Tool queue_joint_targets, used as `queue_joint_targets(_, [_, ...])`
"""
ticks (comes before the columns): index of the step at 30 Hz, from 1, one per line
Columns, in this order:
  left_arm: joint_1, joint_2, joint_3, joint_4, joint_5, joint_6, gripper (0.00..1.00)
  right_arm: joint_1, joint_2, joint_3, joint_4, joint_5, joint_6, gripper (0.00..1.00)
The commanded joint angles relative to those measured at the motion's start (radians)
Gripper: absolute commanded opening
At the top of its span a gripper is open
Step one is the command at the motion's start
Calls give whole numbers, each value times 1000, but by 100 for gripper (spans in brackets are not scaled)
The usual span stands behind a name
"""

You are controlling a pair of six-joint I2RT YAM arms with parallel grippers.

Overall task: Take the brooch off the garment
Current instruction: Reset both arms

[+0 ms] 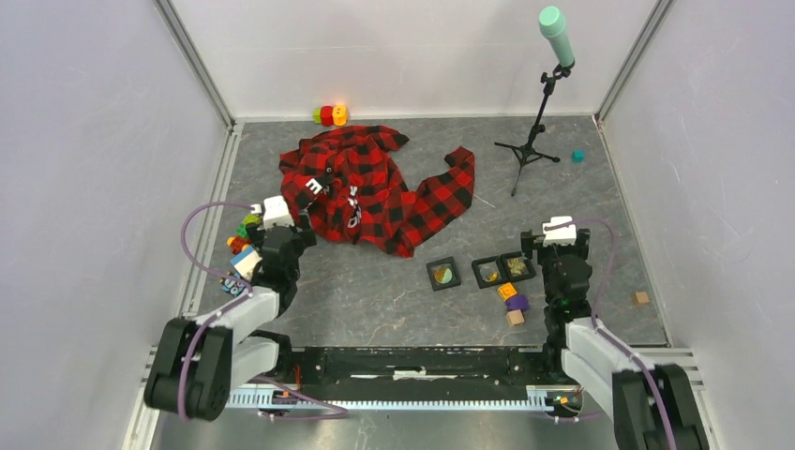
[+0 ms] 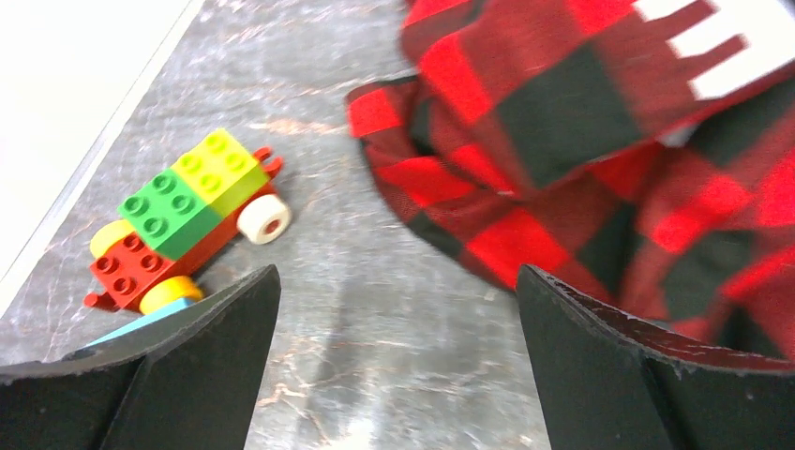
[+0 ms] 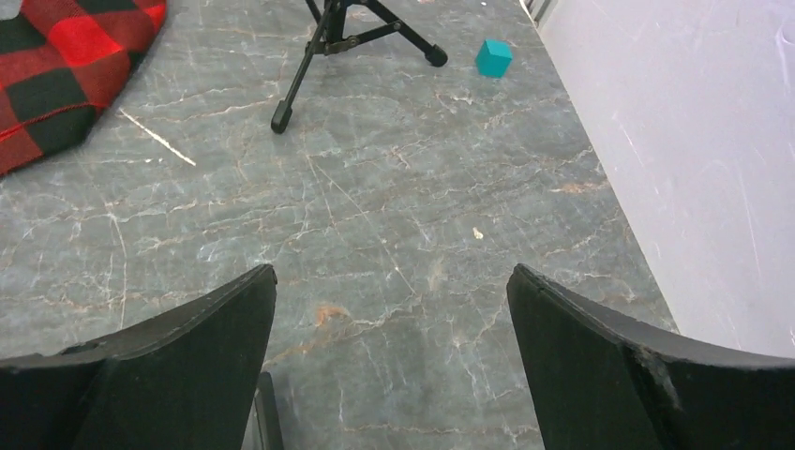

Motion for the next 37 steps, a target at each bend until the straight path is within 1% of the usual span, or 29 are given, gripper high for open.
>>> queue_joint_targets(1, [111, 112, -21, 251, 88, -22, 100, -11, 156, -151, 396, 43, 4, 98])
queue_joint_targets(2, [113, 128, -35, 324, 106, 22, 98, -13, 208, -167, 486, 43, 21, 98])
queue_joint_targets(4, [137, 176, -70, 477, 113, 40, 99, -18, 312, -175, 613, 40, 34, 98])
queue_joint_targets(7, [193, 266, -47, 521, 210, 25, 98, -30, 413, -139, 668, 20, 8, 98])
queue_joint_targets(9, [197, 346, -49, 599, 251, 29, 98, -51, 505, -135, 734, 23, 35, 98])
queue_joint_targets(11, [198, 424, -42, 675, 287, 46, 95, -66, 588, -150, 863, -13, 37, 98])
queue_joint_targets(12, [198, 418, -29, 640, 323, 58, 98, -66, 561, -137, 789, -29, 31, 98])
queue_joint_targets(13, [198, 397, -5, 561, 330, 56, 100, -66, 548, -110, 712, -27, 34, 98])
queue_joint_targets(14, [198, 407, 17, 526, 326, 59, 100, -66, 563, -95, 713, -30, 29, 98])
queue_joint_targets(15, [196, 417, 10, 561, 332, 66, 100, -63, 568, -101, 735, -30, 22, 98])
queue_joint_targets(17, [196, 413, 12, 549, 342, 67, 100, -63, 562, -96, 714, -30, 23, 98])
queue_joint_targets(22, [197, 414, 16, 548, 361, 77, 100, -64, 564, -99, 723, -28, 22, 98])
queue_joint_targets(25, [196, 416, 36, 510, 443, 109, 100, -64, 565, -98, 722, -29, 23, 98])
queue_joint_targets(37, [197, 417, 34, 513, 448, 107, 100, -63, 566, -98, 722, -30, 23, 98])
